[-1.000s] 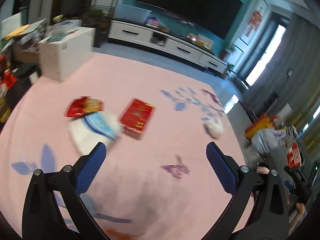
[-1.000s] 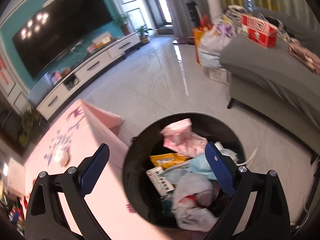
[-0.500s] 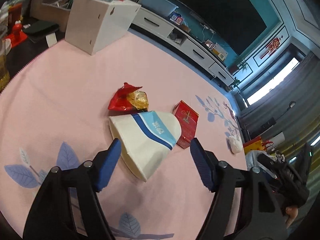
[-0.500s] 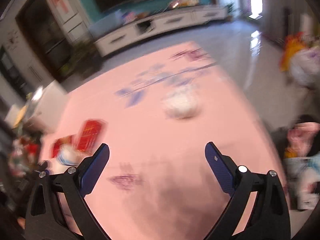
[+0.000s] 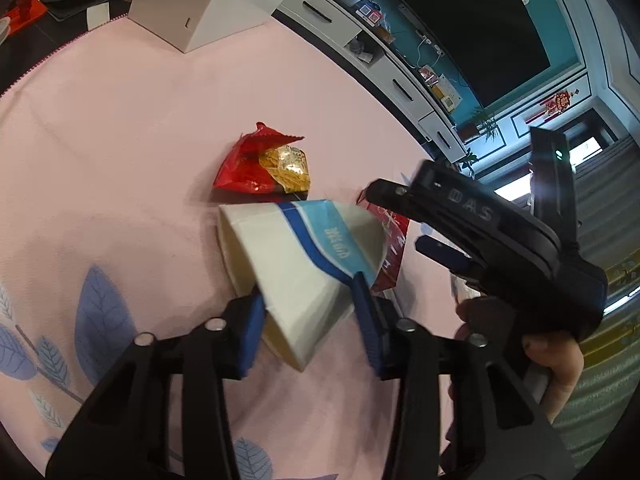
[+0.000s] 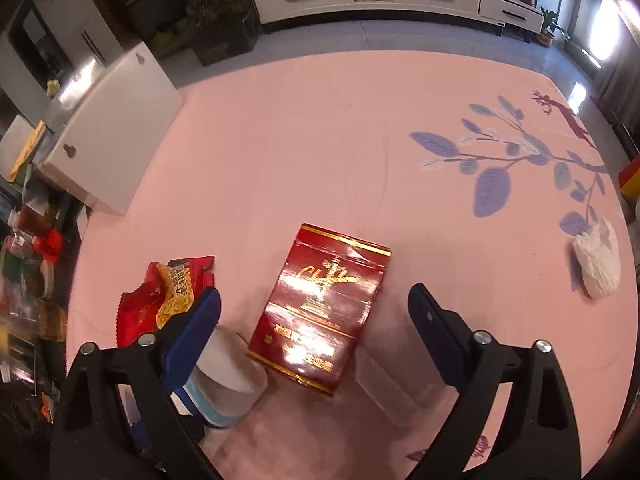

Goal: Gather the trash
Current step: 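Grasp the white-and-blue paper cup with the left tool while the right tool grasps the red cigarette box, then carry the paper cup and red box over the bin and open both tools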

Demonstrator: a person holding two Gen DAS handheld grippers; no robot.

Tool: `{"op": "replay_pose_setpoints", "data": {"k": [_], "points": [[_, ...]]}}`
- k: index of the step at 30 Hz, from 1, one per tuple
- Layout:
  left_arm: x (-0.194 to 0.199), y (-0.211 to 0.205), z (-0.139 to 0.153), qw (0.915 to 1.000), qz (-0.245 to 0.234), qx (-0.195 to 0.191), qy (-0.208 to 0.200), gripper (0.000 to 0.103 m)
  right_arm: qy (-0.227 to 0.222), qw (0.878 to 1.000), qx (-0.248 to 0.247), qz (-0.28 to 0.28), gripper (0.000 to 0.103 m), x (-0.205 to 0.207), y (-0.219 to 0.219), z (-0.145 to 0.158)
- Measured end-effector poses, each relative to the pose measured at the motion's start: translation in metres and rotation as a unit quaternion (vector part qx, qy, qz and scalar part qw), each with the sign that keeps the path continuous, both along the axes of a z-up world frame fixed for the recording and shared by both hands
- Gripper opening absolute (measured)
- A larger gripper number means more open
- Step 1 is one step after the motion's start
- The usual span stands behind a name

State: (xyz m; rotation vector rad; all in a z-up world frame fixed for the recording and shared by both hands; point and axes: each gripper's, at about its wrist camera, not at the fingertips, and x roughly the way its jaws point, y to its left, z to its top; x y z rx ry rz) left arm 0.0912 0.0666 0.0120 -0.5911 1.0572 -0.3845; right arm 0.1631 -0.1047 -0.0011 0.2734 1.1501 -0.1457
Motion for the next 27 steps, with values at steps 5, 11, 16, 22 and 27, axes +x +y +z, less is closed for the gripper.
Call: {"op": "replay_pose_setpoints", "data": {"k": [5,11,16,22,27], "points": [[-0.001,-0.007,-0.008,0.9969,-0.021,-0.073,0.021,0.014,0.018,1.0,0.011,-0.02,0.083,0.009,-0.01,-0.01],[-0.011,-0.016,0.008,0.9976,-0.031,-0.061,-0.011,0.005,0.013,1.0,-0.014,-0.01,0.067,0.008,-0.008,-0.011],[-0.024,-0.019,0.025,0.9985,-0.027,-0.031,-0.036,0.004,0.002,1.0,-0.016,-0.007,0.062,-0.01,-0.016,-0.002],[-0.048,-0.036,0.043,0.9969,-0.047,-0.011,-0.063,0.005,-0.034,0.999,-0.026,-0.014,0.062,-0.065,-0.04,0.024],[-0.085,-0.057,0.056,0.9931,-0.069,0.017,-0.093,0.005,-0.055,0.998,-0.024,-0.036,0.062,-0.131,-0.075,0.04]]}}
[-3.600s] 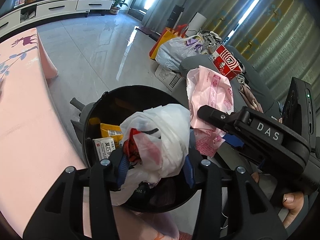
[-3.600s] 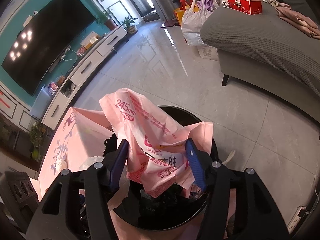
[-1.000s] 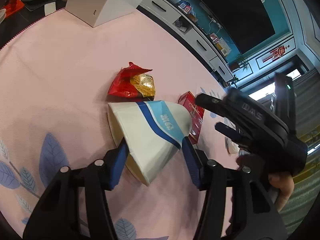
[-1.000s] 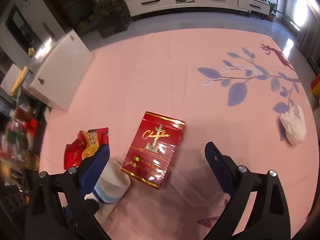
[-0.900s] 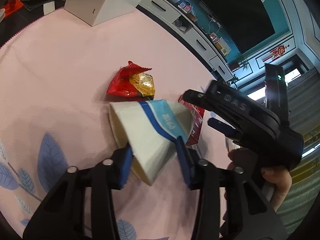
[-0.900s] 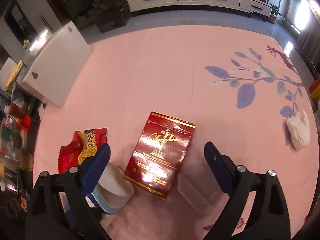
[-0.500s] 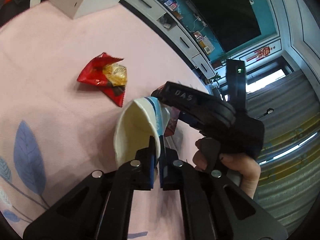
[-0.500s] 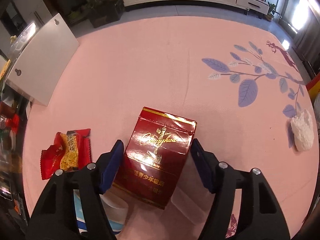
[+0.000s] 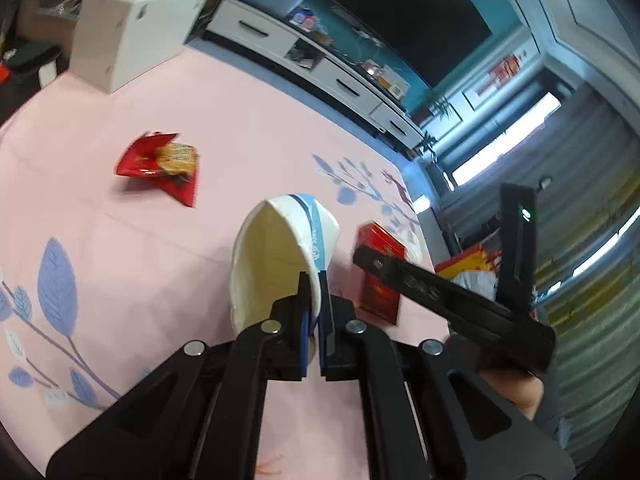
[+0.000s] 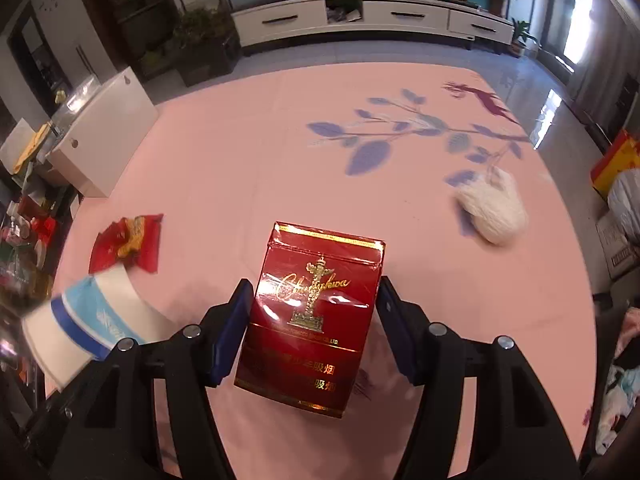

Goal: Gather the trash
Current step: 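Carry the paper cup and red box over the bin and open both tools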

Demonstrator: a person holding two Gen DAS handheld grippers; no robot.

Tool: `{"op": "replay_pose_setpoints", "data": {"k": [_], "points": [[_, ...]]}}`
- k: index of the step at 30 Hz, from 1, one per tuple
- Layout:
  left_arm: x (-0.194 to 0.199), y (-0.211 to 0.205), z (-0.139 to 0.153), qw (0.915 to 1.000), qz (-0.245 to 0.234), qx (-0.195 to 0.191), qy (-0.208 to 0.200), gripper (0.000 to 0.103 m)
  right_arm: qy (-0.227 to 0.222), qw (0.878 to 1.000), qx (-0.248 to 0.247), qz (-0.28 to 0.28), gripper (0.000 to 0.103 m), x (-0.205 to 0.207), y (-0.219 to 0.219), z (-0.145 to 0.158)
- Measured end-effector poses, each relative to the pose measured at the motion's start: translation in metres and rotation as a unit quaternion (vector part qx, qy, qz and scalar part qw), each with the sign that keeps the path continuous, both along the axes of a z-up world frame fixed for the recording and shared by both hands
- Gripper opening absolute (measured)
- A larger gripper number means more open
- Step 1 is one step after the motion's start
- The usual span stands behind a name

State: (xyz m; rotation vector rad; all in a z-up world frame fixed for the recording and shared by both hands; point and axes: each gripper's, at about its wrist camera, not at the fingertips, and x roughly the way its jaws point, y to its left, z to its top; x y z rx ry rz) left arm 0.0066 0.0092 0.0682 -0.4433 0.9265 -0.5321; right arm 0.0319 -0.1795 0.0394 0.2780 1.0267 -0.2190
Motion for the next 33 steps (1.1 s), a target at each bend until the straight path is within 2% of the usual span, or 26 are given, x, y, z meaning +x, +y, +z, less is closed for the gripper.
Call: {"op": "replay_pose_setpoints", "data": {"k": [4,9,12,14,16,19,22,28,33], "points": [[-0.025,-0.029,0.011,0.9984,-0.032,0.035,-0.031,0.005,-0.025,0.999,0.01,-0.029,0.062,-0.054,-0.03,0.017],[-0.065,-0.066,0.026,0.9926,-0.076,0.063,-0.071,0.005,-0.064,0.995,-0.015,-0.07,0.062,-0.116,-0.058,0.033],[-0.091,-0.096,0.033,0.9843,-0.113,0.088,-0.103,0.005,-0.105,0.986,0.022,-0.128,0.062,-0.155,-0.088,0.037],[-0.105,-0.116,0.034,0.9792,-0.133,0.101,-0.116,0.005,-0.115,0.982,0.032,-0.145,0.062,-0.169,-0.104,0.038],[-0.113,-0.13,0.033,0.9765,-0.143,0.105,-0.123,0.005,-0.123,0.979,0.02,-0.162,0.062,-0.179,-0.117,0.044],[-0.131,-0.161,0.037,0.9704,-0.147,0.118,-0.151,0.005,-0.144,0.967,-0.013,-0.209,0.062,-0.198,-0.135,0.056],[-0.142,-0.191,0.037,0.9664,-0.162,0.111,-0.165,0.005,-0.149,0.958,-0.041,-0.242,0.062,-0.22,-0.155,0.063],[-0.17,-0.253,0.038,0.9528,-0.208,0.116,-0.189,0.005,-0.169,0.941,-0.034,-0.291,0.063,-0.263,-0.193,0.069],[-0.185,-0.29,0.035,0.9485,-0.241,0.101,-0.179,0.005,-0.173,0.928,-0.019,-0.329,0.063,-0.293,-0.223,0.065]]}}
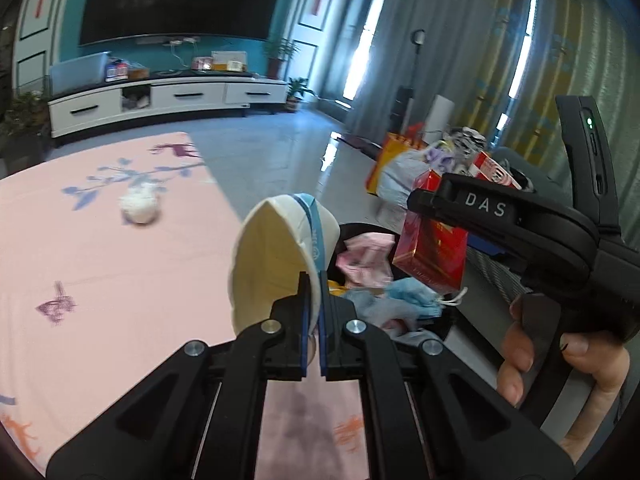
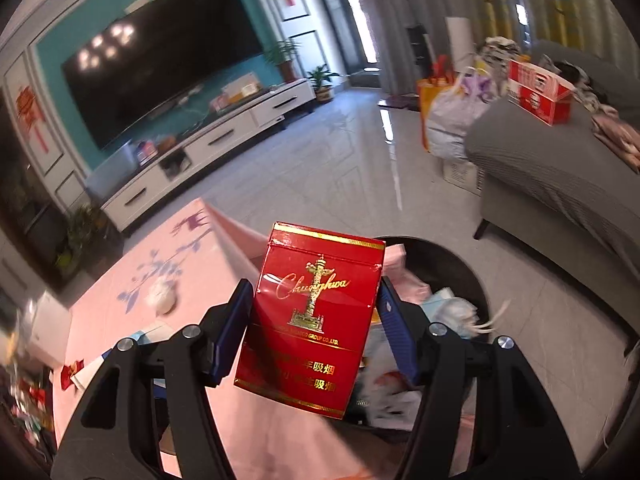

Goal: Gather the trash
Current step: 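Carry the paper cup and red box over the bin and open both tools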

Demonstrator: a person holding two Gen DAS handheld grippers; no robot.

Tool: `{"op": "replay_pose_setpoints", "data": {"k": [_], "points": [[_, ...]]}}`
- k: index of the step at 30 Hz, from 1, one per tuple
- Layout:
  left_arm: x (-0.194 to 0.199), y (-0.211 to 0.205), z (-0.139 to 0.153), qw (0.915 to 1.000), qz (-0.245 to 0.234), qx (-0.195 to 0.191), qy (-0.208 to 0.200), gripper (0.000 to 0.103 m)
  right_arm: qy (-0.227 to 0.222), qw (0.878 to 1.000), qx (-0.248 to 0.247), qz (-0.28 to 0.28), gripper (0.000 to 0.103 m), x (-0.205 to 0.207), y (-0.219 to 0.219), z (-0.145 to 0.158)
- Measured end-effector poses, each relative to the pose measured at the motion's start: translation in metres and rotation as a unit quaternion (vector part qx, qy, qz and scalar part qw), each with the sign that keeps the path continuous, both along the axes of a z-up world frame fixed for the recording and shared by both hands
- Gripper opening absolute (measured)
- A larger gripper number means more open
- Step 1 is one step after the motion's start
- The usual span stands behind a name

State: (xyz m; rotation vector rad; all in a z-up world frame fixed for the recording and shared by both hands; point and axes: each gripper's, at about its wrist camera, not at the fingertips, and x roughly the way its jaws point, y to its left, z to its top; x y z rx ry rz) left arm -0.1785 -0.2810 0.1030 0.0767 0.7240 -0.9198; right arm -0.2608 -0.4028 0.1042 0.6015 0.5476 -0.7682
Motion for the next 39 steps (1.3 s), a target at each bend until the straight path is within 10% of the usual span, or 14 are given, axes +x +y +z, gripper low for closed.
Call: {"op": "replay_pose_setpoints", "data": {"k": [39], "points": [[0.022,-0.128,-0.081,0.9869,-0.091,0.047,0.125,0.005,0.038,0.983,0.165,-0.071,0.063,-0.037,-0.083,-0.086]]}}
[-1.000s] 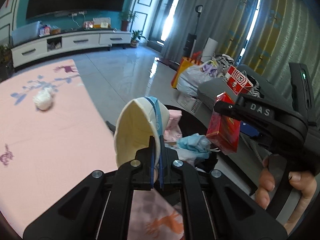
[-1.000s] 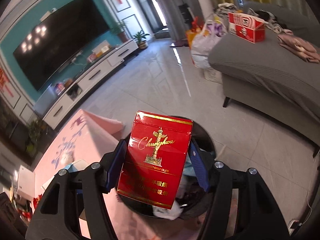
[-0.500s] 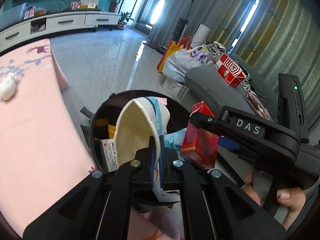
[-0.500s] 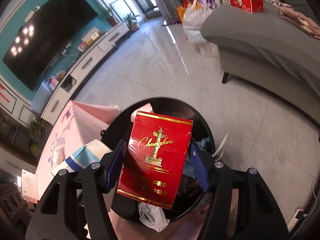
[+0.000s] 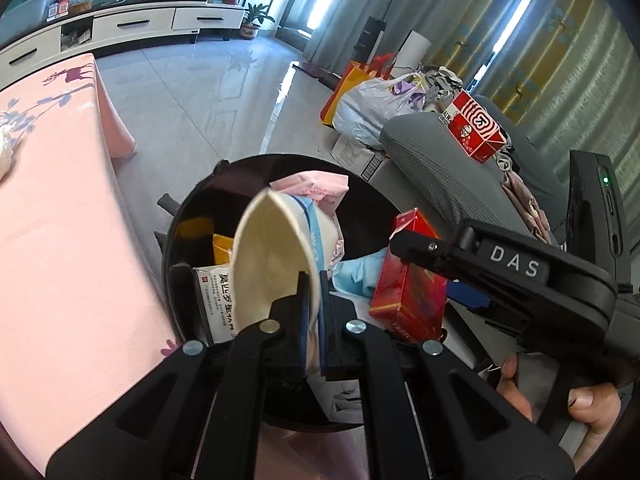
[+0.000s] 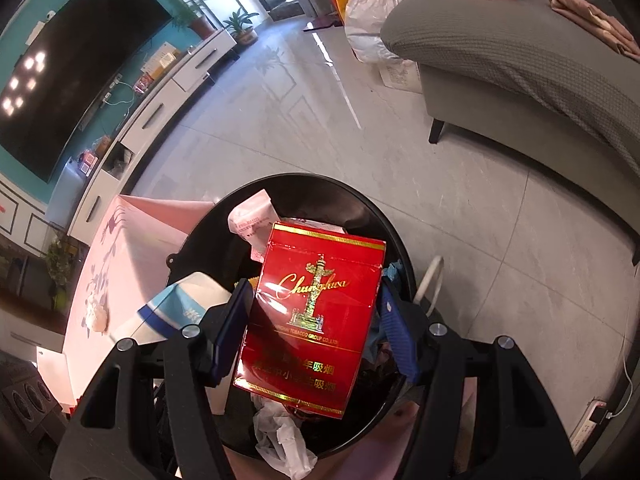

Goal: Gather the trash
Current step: 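Carry the paper cup and red box over the bin and open both tools, then move both tools back over the table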

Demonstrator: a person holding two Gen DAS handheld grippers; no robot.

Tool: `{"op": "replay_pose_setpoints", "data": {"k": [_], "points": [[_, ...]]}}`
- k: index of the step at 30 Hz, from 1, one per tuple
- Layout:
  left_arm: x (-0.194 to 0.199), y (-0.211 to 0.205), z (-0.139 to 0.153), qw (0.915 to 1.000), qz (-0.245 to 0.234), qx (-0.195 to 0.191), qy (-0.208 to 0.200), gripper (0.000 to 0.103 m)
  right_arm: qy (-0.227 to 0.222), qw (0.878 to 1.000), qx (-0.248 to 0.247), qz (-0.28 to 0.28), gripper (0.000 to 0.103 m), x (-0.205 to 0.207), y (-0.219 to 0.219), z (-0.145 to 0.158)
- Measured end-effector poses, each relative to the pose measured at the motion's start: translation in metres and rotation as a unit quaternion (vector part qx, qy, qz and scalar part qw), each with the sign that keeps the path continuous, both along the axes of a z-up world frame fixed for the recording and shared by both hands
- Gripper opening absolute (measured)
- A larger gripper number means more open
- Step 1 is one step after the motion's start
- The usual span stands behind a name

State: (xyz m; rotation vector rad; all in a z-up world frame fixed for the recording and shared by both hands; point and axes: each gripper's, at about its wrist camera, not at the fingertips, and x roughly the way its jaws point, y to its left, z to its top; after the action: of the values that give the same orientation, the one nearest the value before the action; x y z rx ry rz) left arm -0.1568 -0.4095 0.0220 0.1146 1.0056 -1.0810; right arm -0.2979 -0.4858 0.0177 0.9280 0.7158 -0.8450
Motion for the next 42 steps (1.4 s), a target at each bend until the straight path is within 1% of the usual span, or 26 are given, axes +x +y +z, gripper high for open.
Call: {"op": "replay_pose_setpoints", "data": {"k": [13,14,16,18,19,21,22,24,26,28,30,37,39,42], "points": [[-0.006,-0.004,-0.001,0.9999,-0.006,0.009,-0.003,0.005,0.013,1.0,0.002,0.005,0.063,0.007,-0.002,-0.001],[-0.006,-0.004,-0.001,1.0,-0.005,0.008,-0.002,0.007,0.013,1.0,0.002,0.006,0.063,0.007,-0.001,-0.001],[-0.006,-0.001,0.001,1.0,-0.001,0.003,-0.002,0.012,0.016,1.0,0.002,0.005,0.063,0.007,-0.001,-0.001],[-0.004,0.0,0.002,1.0,-0.001,0.001,-0.002,0.022,0.017,1.0,0.002,0.005,0.063,0.008,-0.001,-0.001],[-0.004,0.002,0.004,1.0,-0.001,0.0,-0.003,0.024,0.017,1.0,0.003,0.005,0.063,0.008,-0.002,-0.001],[-0.004,0.004,0.006,1.0,0.001,-0.004,-0.004,0.035,0.018,1.0,0.002,0.004,0.064,0.008,-0.002,-0.001],[-0.003,0.006,0.009,1.0,0.002,-0.006,-0.003,0.038,0.019,1.0,0.002,0.004,0.064,0.008,-0.001,-0.001],[-0.003,0.009,0.014,1.0,0.003,-0.009,-0.003,0.058,0.022,1.0,0.001,0.003,0.064,0.008,-0.001,-0.001],[-0.003,0.013,0.02,0.9999,0.003,-0.014,-0.008,0.065,0.024,1.0,0.0,0.002,0.065,0.009,0.0,0.0],[-0.004,0.019,0.029,0.9996,0.006,-0.02,-0.018,0.072,0.021,1.0,-0.002,0.001,0.069,0.008,0.0,0.001],[-0.003,0.026,0.037,0.9993,0.007,-0.027,-0.023,0.08,0.016,1.0,-0.007,0.0,0.071,0.007,0.001,0.004],[0.01,0.054,0.061,0.9978,0.033,-0.049,-0.03,0.09,0.012,0.999,-0.03,0.005,0.078,0.01,0.009,0.014],[0.016,0.066,0.068,0.9967,0.048,-0.054,-0.037,0.094,0.012,0.999,-0.039,0.006,0.08,0.011,0.012,0.017],[0.025,0.085,0.078,0.9945,0.071,-0.056,-0.053,0.098,0.01,0.999,-0.053,0.002,0.082,0.012,0.016,0.022]]}}
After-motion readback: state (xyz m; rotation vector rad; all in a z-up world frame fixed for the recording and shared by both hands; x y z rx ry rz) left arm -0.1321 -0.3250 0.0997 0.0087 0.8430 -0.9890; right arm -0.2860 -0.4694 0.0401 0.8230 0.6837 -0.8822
